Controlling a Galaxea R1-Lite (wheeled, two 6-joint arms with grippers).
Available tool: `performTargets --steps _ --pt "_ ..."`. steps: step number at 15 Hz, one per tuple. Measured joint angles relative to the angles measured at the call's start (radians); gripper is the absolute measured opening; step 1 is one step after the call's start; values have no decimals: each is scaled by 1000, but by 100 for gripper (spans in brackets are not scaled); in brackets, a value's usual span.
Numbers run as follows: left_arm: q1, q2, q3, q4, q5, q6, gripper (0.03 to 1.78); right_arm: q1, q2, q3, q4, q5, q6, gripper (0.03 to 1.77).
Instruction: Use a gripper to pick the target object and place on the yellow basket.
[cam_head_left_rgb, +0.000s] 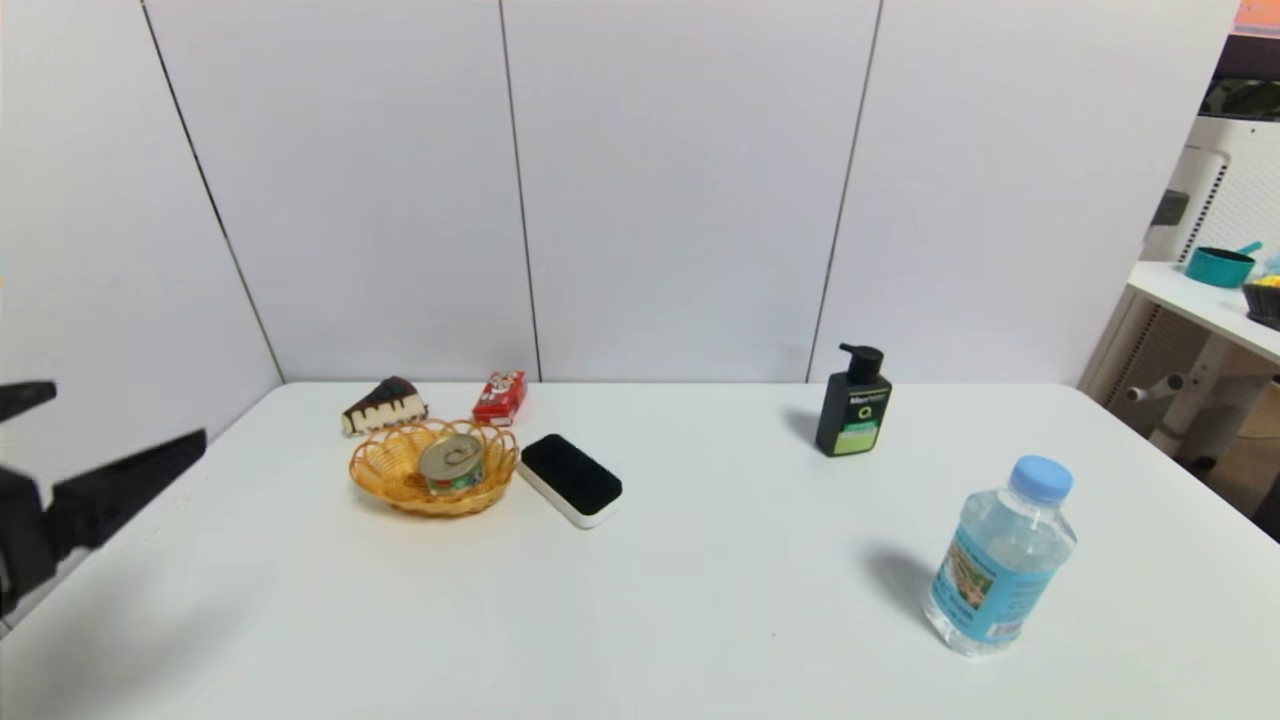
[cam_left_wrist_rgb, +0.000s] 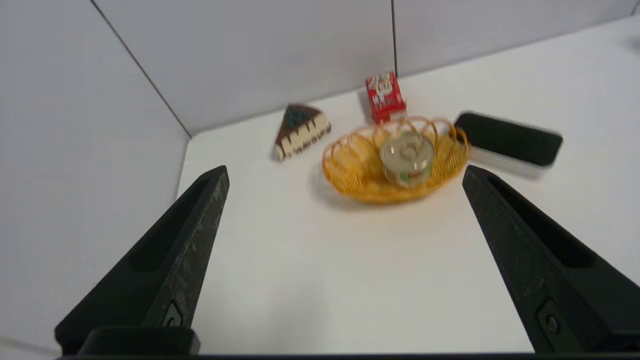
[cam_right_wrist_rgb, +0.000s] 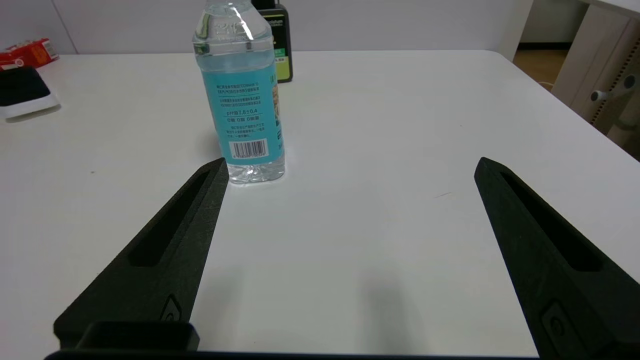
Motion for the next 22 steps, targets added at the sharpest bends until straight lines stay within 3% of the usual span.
performTargets --steps 5,8,12,15,18,22 --pt "12 -391 433 1 -48 -16 169 0 0 0 0 0 0 170" --pt "25 -536 617 -73 -64 -25 169 0 0 0 0 0 0 170" --pt "78 -640 651 55 -59 -33 169 0 0 0 0 0 0 170" --pt "98 -742 653 62 -52 -84 169 0 0 0 0 0 0 170" --pt "103 -836 654 59 -13 -200 169 0 0 0 0 0 0 170" --pt "104 -873 654 58 -10 -210 169 0 0 0 0 0 0 170"
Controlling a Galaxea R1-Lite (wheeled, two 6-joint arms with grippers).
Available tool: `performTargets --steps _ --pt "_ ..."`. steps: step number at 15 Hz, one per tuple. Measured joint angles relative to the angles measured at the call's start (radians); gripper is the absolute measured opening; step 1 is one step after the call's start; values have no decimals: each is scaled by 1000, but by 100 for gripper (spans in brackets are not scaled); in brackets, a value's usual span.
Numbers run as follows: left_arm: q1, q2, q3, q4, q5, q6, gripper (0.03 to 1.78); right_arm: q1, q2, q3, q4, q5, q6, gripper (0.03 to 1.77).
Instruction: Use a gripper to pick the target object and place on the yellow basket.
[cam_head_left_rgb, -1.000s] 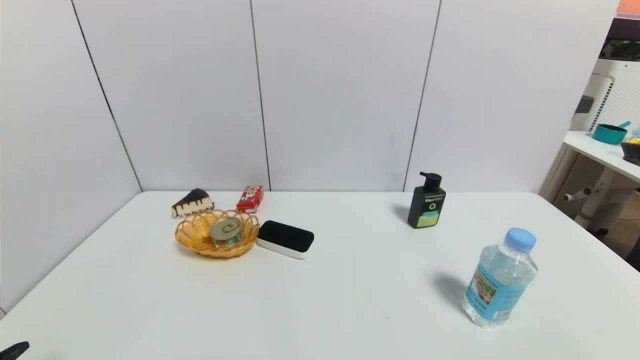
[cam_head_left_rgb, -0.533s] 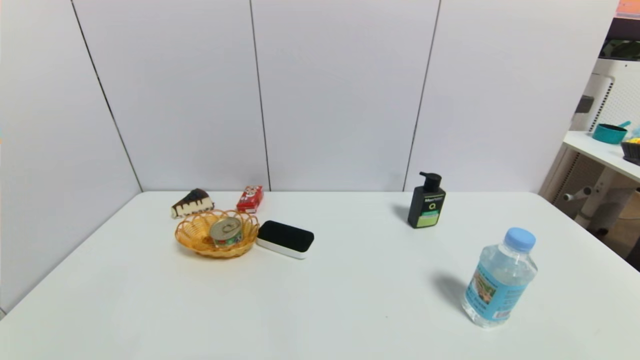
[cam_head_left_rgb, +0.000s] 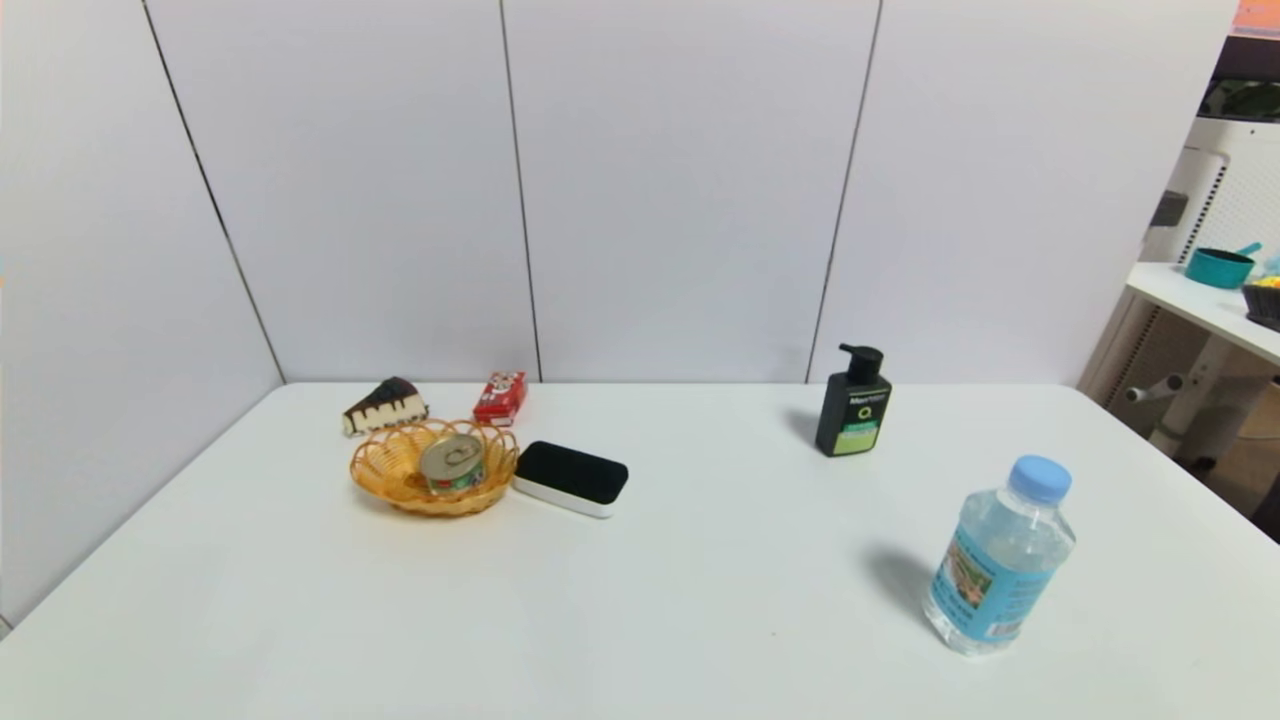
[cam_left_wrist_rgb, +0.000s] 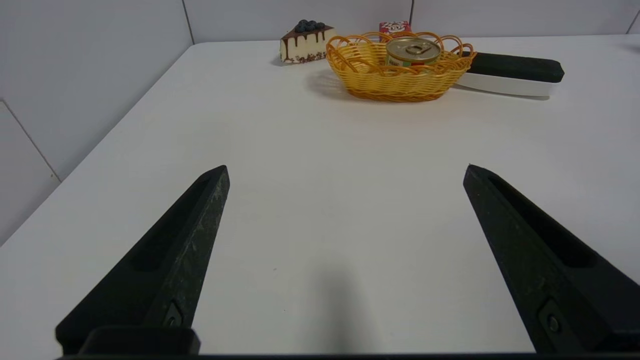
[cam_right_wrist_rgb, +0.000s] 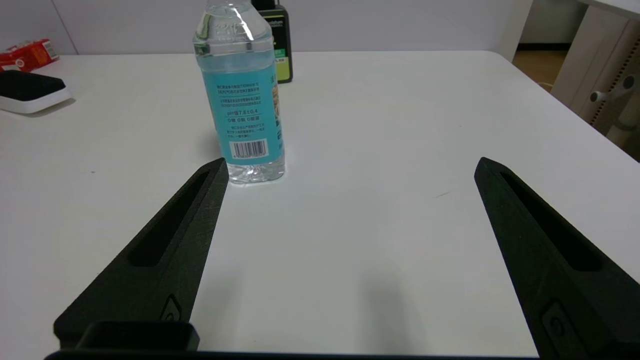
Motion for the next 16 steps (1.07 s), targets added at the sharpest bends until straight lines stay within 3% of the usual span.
performTargets --steps 16 --pt "0 -5 0 0 0 0 169 0 0 0 1 0 -4 170"
